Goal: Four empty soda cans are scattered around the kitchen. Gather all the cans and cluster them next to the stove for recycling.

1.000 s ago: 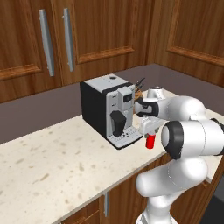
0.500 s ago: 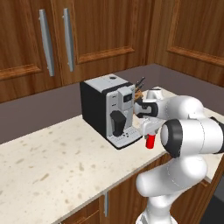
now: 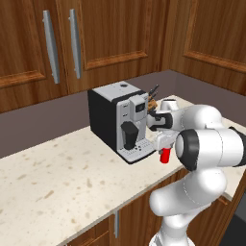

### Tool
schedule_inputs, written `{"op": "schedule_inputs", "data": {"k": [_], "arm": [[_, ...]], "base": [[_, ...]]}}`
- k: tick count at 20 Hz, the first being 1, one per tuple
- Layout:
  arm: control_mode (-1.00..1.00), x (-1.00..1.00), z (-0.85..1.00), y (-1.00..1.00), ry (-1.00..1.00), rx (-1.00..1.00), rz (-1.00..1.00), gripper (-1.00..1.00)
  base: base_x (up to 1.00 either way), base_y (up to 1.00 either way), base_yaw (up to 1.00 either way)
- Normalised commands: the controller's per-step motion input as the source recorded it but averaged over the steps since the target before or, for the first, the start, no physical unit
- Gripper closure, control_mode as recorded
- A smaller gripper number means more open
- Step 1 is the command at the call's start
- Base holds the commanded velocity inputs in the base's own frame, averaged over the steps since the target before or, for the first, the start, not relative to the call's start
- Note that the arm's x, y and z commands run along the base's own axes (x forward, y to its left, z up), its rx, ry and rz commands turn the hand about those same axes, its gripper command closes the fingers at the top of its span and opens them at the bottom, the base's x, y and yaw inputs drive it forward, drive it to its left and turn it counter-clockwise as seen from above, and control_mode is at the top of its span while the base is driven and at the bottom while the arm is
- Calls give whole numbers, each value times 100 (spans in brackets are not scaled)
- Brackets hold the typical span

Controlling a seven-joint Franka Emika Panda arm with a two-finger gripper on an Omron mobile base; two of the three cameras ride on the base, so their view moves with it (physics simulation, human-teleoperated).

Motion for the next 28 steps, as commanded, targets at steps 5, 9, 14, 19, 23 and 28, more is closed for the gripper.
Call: {"op": "schedule_inputs", "data": {"k": [5,9,14,19,23,28], "arm": [[-100,0,-5,0,1,0,2,-100],[-100,0,-7,0,0,0,2,-100],[-100,0,-12,0,0,0,1,100],[-100,0,-3,0,1,0,0,100],[-100,0,0,0,0,0,0,100],[-100,0,7,0,-1,0,0,100]], "base": [[0,0,0],[0,0,0],[0,0,0],[0,0,0],[0,0,0],[0,0,0]]}}
